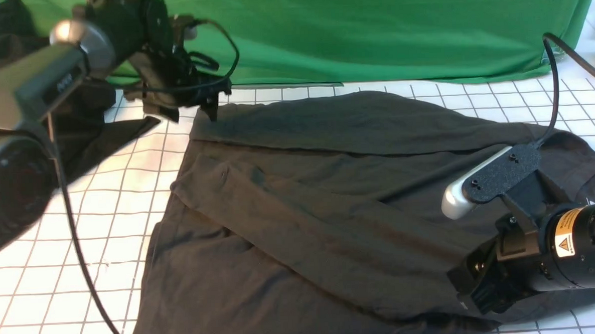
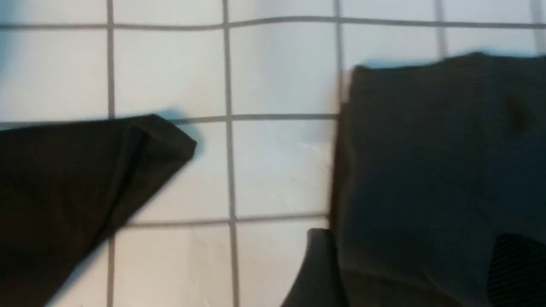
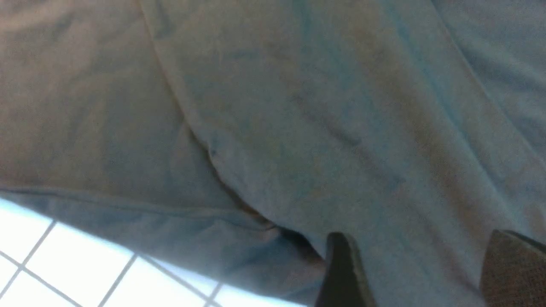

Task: Fold a long-sleeved shirt over a white checkered tablecloth.
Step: 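Grab the top left corner of the dark shirt with the left gripper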

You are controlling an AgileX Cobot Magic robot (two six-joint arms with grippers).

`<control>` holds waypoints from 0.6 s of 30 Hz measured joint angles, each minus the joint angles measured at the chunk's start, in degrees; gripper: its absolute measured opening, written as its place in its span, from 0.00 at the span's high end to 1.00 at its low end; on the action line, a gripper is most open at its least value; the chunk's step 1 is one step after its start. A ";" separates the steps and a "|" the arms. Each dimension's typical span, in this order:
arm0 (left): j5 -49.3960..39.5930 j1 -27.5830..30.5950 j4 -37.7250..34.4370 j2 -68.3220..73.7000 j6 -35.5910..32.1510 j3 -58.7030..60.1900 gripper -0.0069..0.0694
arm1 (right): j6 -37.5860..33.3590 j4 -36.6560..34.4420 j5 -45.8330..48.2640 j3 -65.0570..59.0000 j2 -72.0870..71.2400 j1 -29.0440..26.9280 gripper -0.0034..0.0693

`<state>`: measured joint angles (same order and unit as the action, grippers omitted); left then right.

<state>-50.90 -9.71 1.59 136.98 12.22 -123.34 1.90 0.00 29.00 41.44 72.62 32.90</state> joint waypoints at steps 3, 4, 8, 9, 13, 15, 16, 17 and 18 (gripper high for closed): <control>0.00 0.13 -0.88 3.45 -0.13 -2.79 0.30 | 0.00 0.30 0.76 0.00 0.00 0.00 0.39; -0.05 0.01 -1.12 3.82 -0.40 -3.26 0.31 | 0.05 0.30 0.81 0.00 0.00 0.00 0.39; -0.01 -0.72 -1.29 4.35 -1.61 -3.71 0.38 | 0.06 0.30 1.06 0.00 -0.05 0.00 0.39; -0.01 -1.08 -0.93 4.35 -1.95 -3.95 0.43 | 0.06 0.30 1.18 0.00 -0.05 0.00 0.39; 0.06 -1.17 -0.44 4.35 -2.26 -4.22 0.61 | 0.11 0.30 1.23 0.00 -0.05 0.00 0.39; 0.00 -1.17 -0.40 4.35 -3.20 -4.22 0.70 | 0.11 0.30 1.23 0.00 -0.05 0.00 0.39; -0.05 -1.17 -0.68 4.35 -4.26 -4.22 0.80 | 0.11 0.00 1.23 0.00 -0.05 0.00 0.39; -0.05 -1.17 -1.02 4.35 -5.11 -4.22 0.84 | 0.11 0.00 1.23 0.00 -0.05 0.00 0.39; -0.05 -1.17 -1.59 4.35 -5.90 -4.22 0.86 | 0.11 0.30 1.23 0.00 -0.05 0.00 0.39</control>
<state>-50.95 -10.88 0.00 141.33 6.33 -127.55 2.01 0.30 30.23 41.44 72.57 32.90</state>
